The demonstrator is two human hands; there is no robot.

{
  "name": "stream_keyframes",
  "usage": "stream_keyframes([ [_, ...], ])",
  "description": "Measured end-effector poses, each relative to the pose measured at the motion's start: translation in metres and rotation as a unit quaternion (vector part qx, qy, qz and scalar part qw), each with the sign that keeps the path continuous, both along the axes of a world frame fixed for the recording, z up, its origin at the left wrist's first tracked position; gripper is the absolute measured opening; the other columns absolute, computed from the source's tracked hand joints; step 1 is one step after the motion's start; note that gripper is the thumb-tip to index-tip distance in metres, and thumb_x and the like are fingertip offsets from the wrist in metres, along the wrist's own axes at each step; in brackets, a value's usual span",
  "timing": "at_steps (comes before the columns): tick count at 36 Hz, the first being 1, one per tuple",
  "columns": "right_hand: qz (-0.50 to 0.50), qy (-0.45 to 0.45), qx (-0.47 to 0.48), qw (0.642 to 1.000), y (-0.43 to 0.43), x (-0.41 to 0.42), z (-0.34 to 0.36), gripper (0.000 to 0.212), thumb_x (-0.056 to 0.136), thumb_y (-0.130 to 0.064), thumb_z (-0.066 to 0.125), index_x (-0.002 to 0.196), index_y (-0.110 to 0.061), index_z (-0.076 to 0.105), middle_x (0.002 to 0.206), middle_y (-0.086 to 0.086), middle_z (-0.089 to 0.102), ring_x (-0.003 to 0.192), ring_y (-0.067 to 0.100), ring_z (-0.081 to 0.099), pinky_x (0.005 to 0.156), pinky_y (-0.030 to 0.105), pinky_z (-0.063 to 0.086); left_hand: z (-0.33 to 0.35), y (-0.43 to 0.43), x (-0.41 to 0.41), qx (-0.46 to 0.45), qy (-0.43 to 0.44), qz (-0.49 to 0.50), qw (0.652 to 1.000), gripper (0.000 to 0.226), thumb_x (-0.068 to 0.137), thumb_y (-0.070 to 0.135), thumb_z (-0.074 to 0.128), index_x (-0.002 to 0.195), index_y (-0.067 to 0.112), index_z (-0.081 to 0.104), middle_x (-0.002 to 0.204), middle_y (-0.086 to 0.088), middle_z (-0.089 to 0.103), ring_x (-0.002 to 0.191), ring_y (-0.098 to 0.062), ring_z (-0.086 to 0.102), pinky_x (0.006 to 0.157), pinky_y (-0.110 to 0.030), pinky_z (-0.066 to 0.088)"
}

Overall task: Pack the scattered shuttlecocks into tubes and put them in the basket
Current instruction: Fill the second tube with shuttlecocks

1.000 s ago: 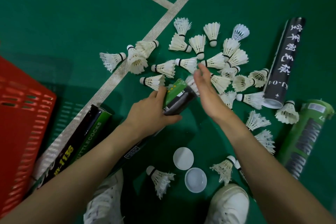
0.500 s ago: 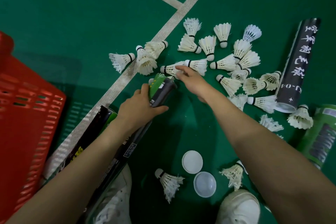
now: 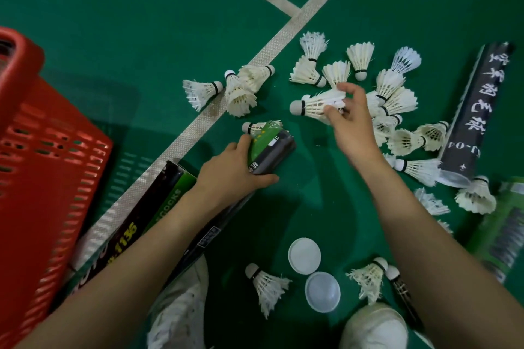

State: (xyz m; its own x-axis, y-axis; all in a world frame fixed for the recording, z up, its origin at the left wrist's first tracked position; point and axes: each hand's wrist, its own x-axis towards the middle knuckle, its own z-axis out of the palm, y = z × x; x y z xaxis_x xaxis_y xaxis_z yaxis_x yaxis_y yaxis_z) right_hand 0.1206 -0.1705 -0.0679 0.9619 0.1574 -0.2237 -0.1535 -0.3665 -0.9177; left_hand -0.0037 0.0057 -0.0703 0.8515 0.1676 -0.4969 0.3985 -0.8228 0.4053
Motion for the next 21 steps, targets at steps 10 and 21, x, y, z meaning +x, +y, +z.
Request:
stream_keyframes([
  [10, 0.096, 0.004, -0.040, 0.995, -0.012, -0.019, 0.002, 0.033, 0.099, -0.014, 0.040, 0.128, -0.030, 0.042, 0.103, -0.006, 0.053, 0.062, 0.015, 0.049, 0.064, 0.021, 0.038, 0.009, -0.010, -0.002, 0.007, -0.031, -0.010, 0.999, 0.093, 0.073, 0.071, 0.063, 0.145, 0.028, 0.022, 0.132, -0.005, 0.050, 0.112, -0.029, 0.055, 0.089, -0.038, 0.047],
  [21, 0.201, 0.072, -0.022, 0.977, -0.009, -0.036, 0.021, 0.047, 0.101, -0.043, 0.031, 0.147, -0.034, 0.024, 0.141, -0.009, 0.037, 0.126, -0.002, 0.030, 0.105, 0.023, 0.021, 0.011, -0.016, -0.003, -0.013, -0.054, -0.027, 0.998, 0.083, 0.070, 0.070, 0.066, 0.134, 0.029, 0.033, 0.129, 0.001, 0.053, 0.109, -0.027, 0.056, 0.087, -0.039, 0.048],
])
